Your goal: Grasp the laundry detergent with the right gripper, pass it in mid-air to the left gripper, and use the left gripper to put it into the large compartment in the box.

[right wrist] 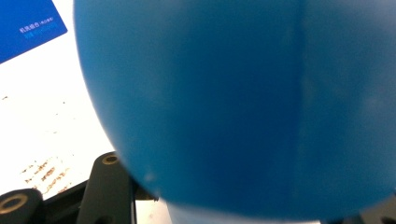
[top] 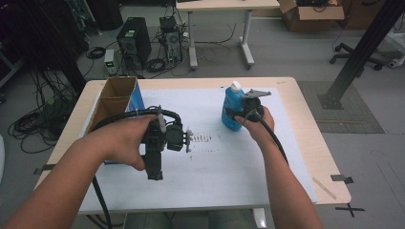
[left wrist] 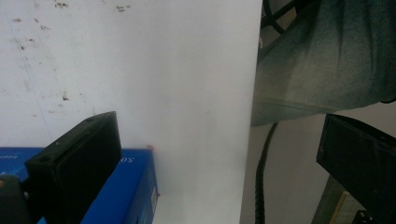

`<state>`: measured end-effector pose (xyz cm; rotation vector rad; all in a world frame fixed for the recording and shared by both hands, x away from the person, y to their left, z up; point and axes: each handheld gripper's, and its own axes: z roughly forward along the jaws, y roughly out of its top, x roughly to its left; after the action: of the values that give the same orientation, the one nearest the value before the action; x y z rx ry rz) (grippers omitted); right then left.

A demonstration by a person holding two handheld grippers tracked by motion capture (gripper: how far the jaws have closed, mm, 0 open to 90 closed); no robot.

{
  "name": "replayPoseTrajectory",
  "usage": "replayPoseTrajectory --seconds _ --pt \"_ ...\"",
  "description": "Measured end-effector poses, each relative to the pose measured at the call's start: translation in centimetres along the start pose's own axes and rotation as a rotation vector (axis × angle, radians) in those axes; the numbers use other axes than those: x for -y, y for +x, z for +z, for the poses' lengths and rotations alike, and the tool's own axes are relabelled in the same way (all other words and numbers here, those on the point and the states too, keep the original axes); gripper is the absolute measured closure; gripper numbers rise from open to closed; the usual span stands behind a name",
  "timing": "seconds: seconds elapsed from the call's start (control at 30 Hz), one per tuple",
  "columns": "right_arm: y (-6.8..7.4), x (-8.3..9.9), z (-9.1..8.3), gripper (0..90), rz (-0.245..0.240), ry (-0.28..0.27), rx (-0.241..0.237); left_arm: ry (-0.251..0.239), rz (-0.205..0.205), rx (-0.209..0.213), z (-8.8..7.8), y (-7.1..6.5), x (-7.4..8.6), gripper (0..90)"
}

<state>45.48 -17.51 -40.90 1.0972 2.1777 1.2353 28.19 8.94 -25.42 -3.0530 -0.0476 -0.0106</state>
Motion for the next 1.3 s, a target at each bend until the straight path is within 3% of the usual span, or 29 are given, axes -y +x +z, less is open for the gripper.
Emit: replayPoseTrajectory --seconds 0.33,0.53,0.73,1.0,1.07,1.1,1.2,1.23,1.3 --pt "-0.1 0.1 0.0 46.3 -0.024 -0.006 -0.010 0.002 0.000 -0.001 0.0 0.1 -0.2 0.4" --pt "-0.1 0.1 -0.1 46.8 -0.013 -0.013 -0.006 0.004 0.000 -0.003 -0.1 0.0 -0.3 0.4" --pt "-0.1 -0.6 -1.3 46.8 -0.022 -0.050 -0.032 0.005 0.001 -0.007 -0.3 0.1 -0.3 0.4" --pt "0.8 -3.4 -5.5 46.7 -0.135 -0.058 -0.105 -0.014 -0.009 -0.019 -1.2 0.8 -0.5 0.4" --pt "0.9 -3.6 -6.0 46.7 -0.142 -0.059 -0.120 -0.013 -0.012 -0.018 -1.3 1.0 -0.6 0.4" --pt "1.1 -4.2 -7.1 46.7 -0.160 -0.063 -0.152 -0.014 -0.020 -0.020 -1.4 1.2 -0.6 0.4" --pt "1.2 -4.6 -7.9 46.7 -0.171 -0.068 -0.176 -0.016 -0.023 -0.020 -1.6 1.4 -0.7 0.4" --pt "1.4 -5.0 -8.9 46.6 -0.189 -0.068 -0.218 -0.018 -0.027 -0.020 -1.7 1.7 -0.6 0.4" --pt "1.6 -5.3 -9.7 46.6 -0.207 -0.068 -0.249 -0.021 -0.037 -0.020 -2.0 1.9 -0.4 0.4"
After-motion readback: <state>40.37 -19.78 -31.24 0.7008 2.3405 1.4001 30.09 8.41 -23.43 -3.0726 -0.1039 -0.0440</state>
